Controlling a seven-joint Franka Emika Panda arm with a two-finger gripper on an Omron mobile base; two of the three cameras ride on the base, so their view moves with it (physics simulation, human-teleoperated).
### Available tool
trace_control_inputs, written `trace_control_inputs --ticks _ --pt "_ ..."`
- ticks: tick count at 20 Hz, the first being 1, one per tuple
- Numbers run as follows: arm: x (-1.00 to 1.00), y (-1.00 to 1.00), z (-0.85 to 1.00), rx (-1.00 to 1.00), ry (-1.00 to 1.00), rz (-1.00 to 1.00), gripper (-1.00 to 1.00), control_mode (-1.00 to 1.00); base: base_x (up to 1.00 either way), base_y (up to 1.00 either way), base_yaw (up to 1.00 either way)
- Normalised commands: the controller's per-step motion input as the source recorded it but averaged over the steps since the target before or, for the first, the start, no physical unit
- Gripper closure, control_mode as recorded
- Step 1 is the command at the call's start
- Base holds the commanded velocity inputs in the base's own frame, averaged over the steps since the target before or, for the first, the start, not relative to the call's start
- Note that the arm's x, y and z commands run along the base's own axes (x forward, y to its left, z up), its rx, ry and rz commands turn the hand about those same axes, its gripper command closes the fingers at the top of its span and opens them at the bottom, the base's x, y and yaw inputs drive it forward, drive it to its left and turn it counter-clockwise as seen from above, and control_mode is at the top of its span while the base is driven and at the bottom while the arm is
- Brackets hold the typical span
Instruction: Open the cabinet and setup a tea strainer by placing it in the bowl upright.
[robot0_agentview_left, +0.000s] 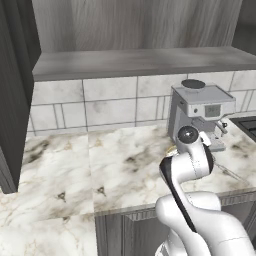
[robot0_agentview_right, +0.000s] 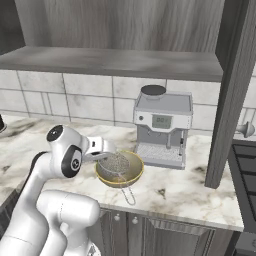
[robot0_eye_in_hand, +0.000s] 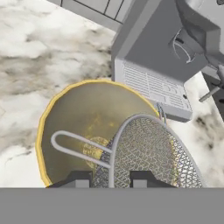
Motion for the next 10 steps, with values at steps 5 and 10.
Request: trace_control_inputs --ticks 5,10 --pt "0.0 0.0 -0.29 0.0 -0.21 -0.07 1.0 -1.0 0.0 0.0 0.0" --pt "0.0 0.0 -0.39 -0.01 -0.19 -0.06 1.0 -1.0 0.0 0.0 0.0"
